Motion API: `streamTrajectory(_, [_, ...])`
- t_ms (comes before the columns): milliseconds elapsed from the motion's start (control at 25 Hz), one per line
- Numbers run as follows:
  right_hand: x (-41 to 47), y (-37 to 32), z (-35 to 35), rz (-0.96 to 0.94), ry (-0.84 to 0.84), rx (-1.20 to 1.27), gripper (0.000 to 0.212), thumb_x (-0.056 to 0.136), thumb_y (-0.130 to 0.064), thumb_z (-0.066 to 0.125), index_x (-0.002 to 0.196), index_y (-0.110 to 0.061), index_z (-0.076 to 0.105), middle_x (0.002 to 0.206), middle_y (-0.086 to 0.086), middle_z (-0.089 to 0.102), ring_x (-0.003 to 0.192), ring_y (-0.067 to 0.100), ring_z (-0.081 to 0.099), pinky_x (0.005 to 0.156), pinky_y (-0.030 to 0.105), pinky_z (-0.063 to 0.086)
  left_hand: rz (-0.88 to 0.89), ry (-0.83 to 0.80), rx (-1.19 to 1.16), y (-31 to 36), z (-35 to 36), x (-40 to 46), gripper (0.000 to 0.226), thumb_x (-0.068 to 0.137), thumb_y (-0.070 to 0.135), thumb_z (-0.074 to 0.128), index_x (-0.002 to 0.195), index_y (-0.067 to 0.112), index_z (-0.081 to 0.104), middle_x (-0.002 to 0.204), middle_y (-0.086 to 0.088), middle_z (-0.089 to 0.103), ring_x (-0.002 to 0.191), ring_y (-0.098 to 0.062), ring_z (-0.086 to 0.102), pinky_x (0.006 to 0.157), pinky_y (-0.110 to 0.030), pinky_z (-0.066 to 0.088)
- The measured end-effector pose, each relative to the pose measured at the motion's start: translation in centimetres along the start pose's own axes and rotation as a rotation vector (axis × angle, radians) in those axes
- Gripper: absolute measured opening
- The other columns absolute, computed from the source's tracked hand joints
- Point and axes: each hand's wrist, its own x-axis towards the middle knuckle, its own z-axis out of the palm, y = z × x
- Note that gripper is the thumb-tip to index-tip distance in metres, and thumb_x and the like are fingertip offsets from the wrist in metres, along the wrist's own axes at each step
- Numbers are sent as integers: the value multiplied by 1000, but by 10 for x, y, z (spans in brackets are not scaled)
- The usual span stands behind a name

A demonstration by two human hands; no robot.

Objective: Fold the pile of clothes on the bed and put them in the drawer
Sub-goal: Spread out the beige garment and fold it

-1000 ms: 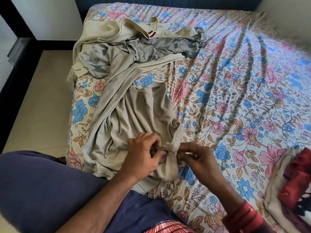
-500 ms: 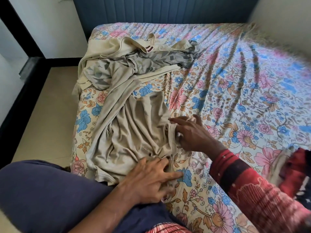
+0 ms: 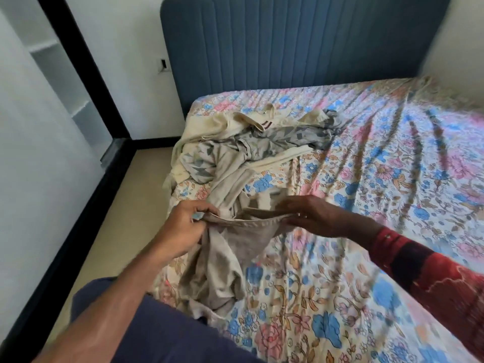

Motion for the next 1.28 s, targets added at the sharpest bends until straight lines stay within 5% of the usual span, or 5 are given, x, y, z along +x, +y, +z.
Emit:
streamTrajectory(200, [92, -54, -124, -35, -99, -18, 18, 98, -36, 65, 95, -21, 75, 85, -1, 72, 76, 9, 64, 70, 29, 52, 33, 1, -107, 69, -72, 36, 55, 83, -16, 39, 62, 22, 71, 61, 8, 65, 60, -14, 59, 54, -26, 48])
streamTrajectory(520, [184, -160, -283, -79, 173, -278, 77, 71, -79, 72, 79, -2, 67, 67, 2, 53, 63, 9, 48, 62, 31, 41, 432, 215, 276, 202, -174, 64, 34, 81, 26, 86, 65, 21, 56, 59, 17, 51, 58, -2, 47, 60, -26, 38])
streamTrajectory(840, [178, -207, -335, 53, 261, -201, 30, 66, -27, 96, 80, -15, 73, 63, -5, 63, 56, 3, 57, 57, 28, 52, 567, 618, 410, 292, -256, 76, 13, 94, 6, 69, 96, 16, 76, 78, 6, 62, 77, -13, 64, 67, -22, 41])
streamTrajectory(1120, [150, -201, -355, -87, 90, 141, 21, 76, -7, 86, 81, -14, 67, 81, 7, 59, 81, 25, 53, 71, 36, 42, 331, -75, -126, 292, -267, 54, 25, 107, 15, 45, 90, 22, 62, 87, 0, 60, 74, -15, 57, 61, -31, 40])
streamTrajectory(1280, [155, -221, -351, -158, 181, 102, 32, 89, 11, 67, 78, -18, 61, 80, -5, 62, 75, 22, 50, 61, 29, 40, 350, 426, 364, 298, -260, 65, 35, 104, 9, 43, 79, 24, 61, 78, 1, 59, 70, -19, 53, 57, -26, 37])
